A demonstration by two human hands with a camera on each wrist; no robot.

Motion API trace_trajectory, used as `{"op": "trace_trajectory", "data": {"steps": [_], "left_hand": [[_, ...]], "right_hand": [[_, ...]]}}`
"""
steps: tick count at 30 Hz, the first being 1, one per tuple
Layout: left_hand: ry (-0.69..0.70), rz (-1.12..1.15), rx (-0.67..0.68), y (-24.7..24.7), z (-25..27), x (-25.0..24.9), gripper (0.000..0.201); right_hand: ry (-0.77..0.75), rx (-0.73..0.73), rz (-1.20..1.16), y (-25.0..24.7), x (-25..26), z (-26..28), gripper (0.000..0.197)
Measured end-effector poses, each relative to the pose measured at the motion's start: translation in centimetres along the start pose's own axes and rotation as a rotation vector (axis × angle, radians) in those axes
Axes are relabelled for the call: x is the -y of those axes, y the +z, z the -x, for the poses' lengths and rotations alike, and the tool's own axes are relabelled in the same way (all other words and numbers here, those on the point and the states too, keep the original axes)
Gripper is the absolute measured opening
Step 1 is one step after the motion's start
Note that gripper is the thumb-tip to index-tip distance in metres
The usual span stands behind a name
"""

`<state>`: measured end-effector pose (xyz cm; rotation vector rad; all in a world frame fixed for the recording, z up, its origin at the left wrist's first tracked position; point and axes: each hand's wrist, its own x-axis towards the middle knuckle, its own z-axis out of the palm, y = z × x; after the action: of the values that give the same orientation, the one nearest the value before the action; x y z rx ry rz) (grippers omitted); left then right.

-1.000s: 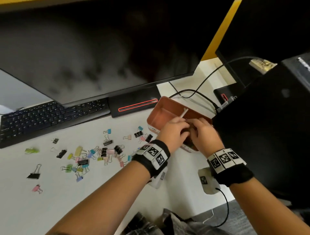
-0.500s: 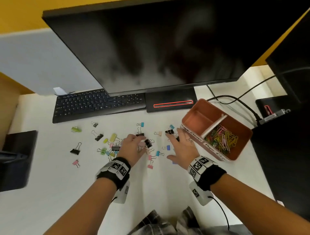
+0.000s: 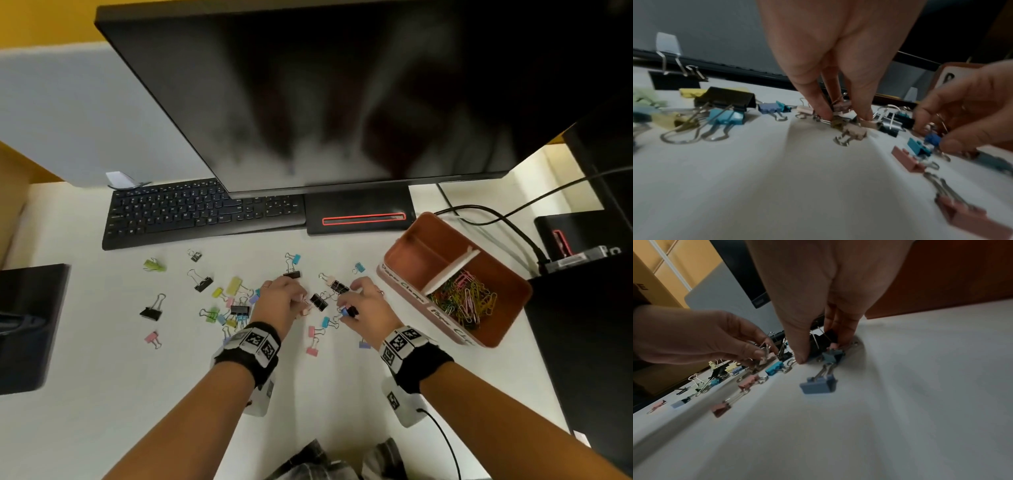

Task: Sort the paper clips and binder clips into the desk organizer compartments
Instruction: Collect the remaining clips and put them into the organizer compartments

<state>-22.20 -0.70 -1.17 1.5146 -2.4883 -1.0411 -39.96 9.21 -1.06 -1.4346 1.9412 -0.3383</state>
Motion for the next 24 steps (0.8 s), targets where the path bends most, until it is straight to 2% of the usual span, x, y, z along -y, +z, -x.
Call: {"op": "trace_trajectory", "data": {"steps": [5,10,14,19,24], "left_hand": [[-0.017,0.108,-0.091,-1.5,0.4,0.2,0.007],[-0.073,0.139,-0.122,-2.5,0.6,0.8,0.019],[-0.125,0.142,-0.128,-3.1,0.8,1.1,0.018],[-0.169,0.199,-0.161,-3.9,1.8,1.5,0.016],[-0.137,0.288,-0.194,-5.6,3.3,1.0,0.015]], "right_hand": [[-0.021,-0.029,0.029,-0.1,-0.8,-0.1,0.013],[-0.003,0.042,0.055,0.3,-0.9,-0.2,0.034],[0.007,0.059,0.086,0.1,-0.7,-0.5,0.015],[-0.032,0.05,0.171,0.5,-0.4,-0.5,0.017],[-0.08,-0.048,0.075,-0.5,0.6,0.6,0.014]]}}
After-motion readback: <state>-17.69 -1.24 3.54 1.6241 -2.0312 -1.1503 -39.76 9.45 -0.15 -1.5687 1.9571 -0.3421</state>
